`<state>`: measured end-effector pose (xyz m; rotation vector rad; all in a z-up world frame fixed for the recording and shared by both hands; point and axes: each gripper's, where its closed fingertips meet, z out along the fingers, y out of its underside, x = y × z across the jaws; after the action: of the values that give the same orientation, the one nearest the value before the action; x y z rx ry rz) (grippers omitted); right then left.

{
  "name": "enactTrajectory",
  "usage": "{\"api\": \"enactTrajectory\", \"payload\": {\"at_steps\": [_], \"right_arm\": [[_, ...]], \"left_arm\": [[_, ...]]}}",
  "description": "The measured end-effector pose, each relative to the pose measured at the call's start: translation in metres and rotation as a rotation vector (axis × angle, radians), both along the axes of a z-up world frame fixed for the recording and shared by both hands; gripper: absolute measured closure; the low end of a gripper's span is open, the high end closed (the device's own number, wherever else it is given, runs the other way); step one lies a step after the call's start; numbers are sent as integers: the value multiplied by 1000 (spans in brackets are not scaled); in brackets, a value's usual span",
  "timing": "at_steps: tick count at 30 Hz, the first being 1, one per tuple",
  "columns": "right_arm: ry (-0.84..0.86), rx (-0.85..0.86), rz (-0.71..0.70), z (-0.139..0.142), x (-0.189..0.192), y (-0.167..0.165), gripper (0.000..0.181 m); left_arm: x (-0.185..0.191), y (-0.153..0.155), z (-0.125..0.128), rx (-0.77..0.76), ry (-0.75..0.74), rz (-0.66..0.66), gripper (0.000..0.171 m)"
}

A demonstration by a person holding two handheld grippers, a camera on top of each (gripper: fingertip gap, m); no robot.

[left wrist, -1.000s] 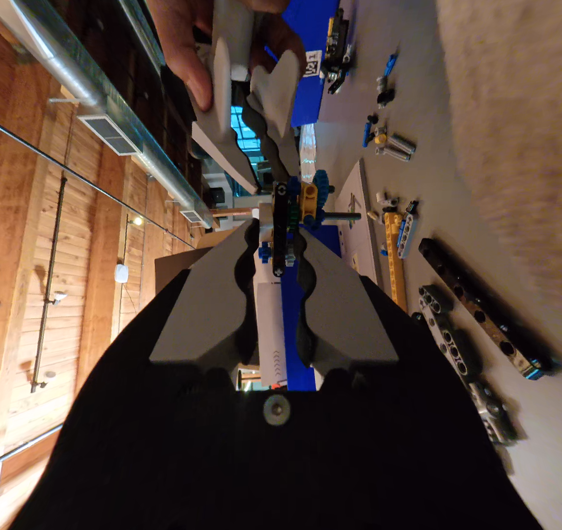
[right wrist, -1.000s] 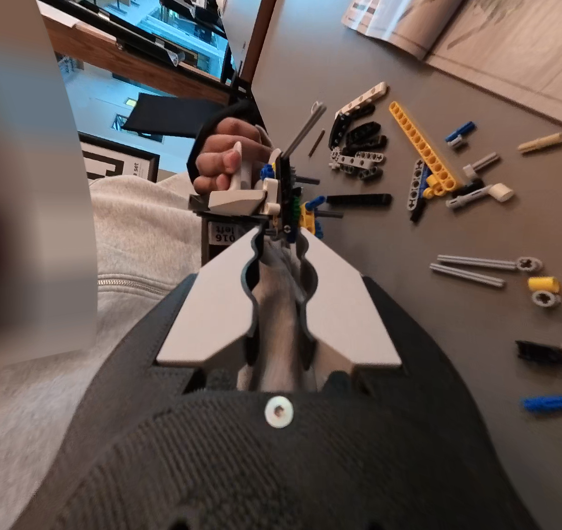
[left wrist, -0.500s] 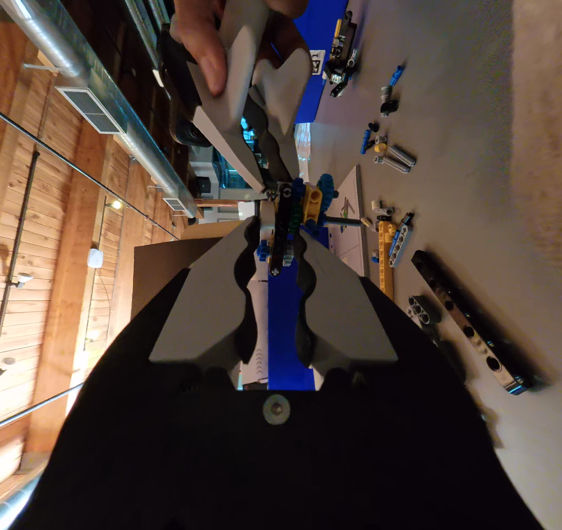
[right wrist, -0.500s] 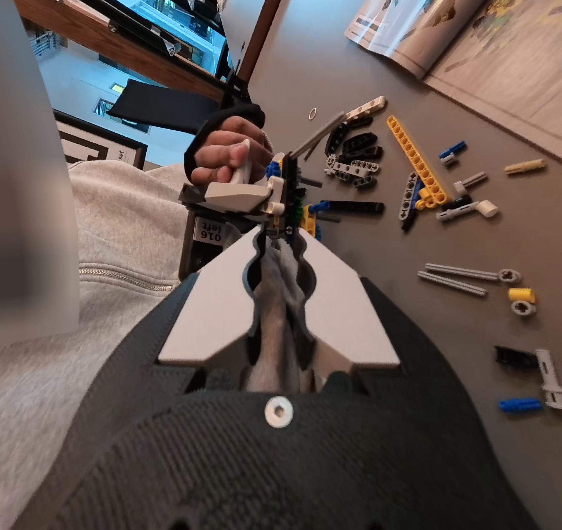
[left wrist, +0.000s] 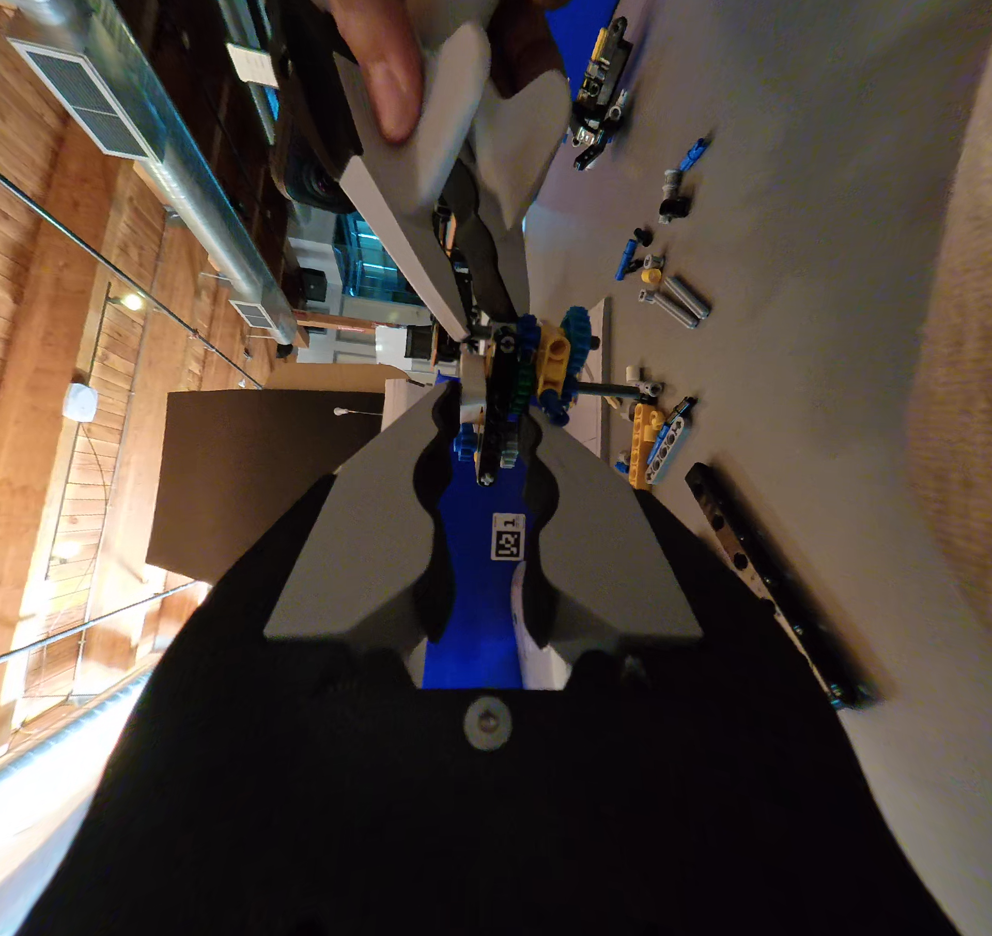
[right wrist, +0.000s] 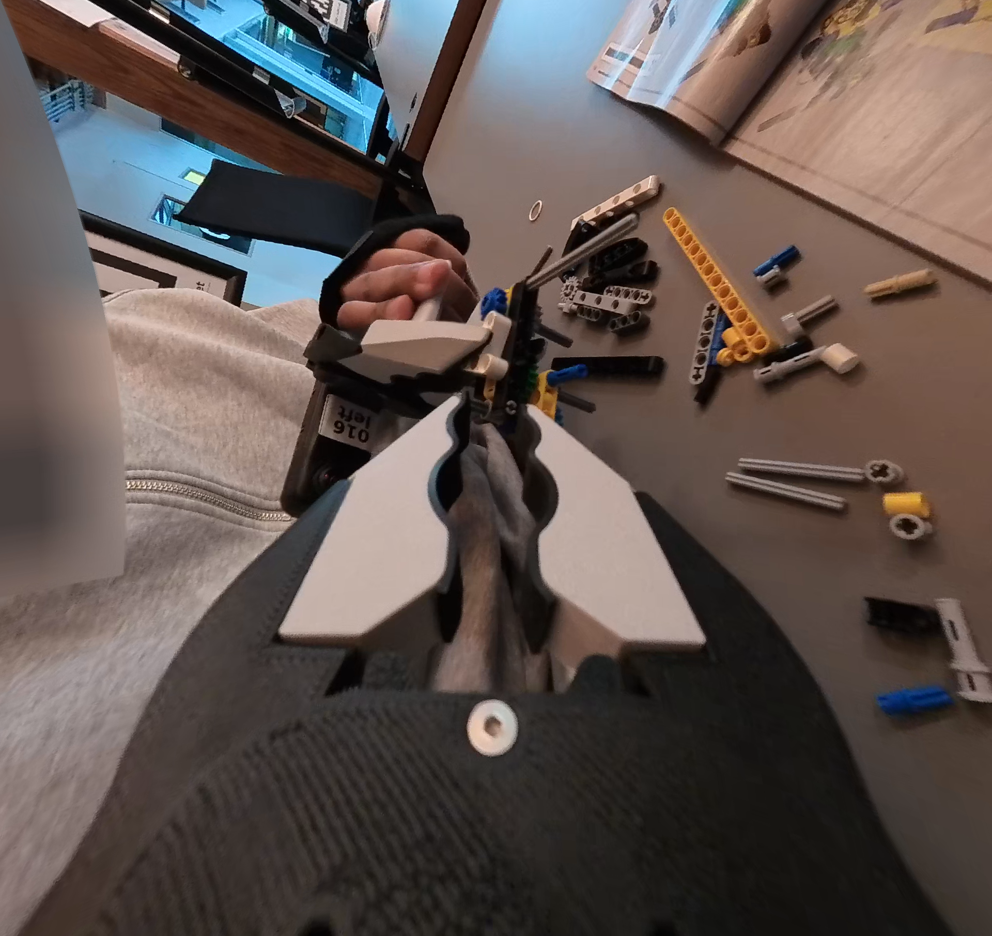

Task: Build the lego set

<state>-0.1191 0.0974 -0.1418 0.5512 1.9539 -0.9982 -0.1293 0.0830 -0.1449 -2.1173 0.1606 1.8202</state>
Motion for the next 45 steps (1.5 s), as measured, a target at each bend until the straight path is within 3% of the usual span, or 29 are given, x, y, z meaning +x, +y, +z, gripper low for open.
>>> {"api": "enactTrajectory", "payload": {"at_steps": [36, 40, 45], "right_arm": [[28, -11, -68, 0, -8, -5, 166], [61, -50, -109, 10, -15, -7, 161], [141, -217, -185, 46, -30, -6, 151]], "left_arm": [[-9, -3, -6, 68, -51, 65, 152], [-11, -4, -1, 139, -93, 65, 151], [-13, -9, 5, 314, -211, 66, 151]]}}
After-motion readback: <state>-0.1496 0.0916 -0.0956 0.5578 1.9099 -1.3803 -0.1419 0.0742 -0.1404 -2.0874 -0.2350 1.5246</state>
